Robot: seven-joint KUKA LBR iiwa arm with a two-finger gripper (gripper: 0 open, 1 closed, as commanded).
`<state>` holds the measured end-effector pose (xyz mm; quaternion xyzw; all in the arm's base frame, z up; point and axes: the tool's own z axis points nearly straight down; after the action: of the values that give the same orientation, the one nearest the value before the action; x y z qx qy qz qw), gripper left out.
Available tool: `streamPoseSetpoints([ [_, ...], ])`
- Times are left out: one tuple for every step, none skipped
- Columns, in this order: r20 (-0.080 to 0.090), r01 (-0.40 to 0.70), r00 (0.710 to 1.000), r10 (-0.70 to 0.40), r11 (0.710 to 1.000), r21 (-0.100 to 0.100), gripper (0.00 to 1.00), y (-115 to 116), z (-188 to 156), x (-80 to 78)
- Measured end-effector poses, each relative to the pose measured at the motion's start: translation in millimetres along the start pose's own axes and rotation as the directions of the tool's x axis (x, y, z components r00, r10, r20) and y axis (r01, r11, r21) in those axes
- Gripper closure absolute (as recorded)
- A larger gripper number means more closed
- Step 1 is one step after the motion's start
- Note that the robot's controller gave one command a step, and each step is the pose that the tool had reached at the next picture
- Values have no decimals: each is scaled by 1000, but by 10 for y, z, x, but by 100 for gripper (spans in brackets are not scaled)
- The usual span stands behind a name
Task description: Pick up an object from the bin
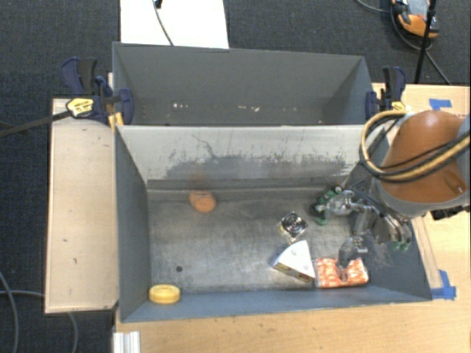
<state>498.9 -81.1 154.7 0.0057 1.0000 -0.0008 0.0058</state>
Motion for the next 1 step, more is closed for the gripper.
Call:
streamPoseSetpoints([
  [-18, -46, 999, 46, 999, -2, 100, 32, 813, -24],
])
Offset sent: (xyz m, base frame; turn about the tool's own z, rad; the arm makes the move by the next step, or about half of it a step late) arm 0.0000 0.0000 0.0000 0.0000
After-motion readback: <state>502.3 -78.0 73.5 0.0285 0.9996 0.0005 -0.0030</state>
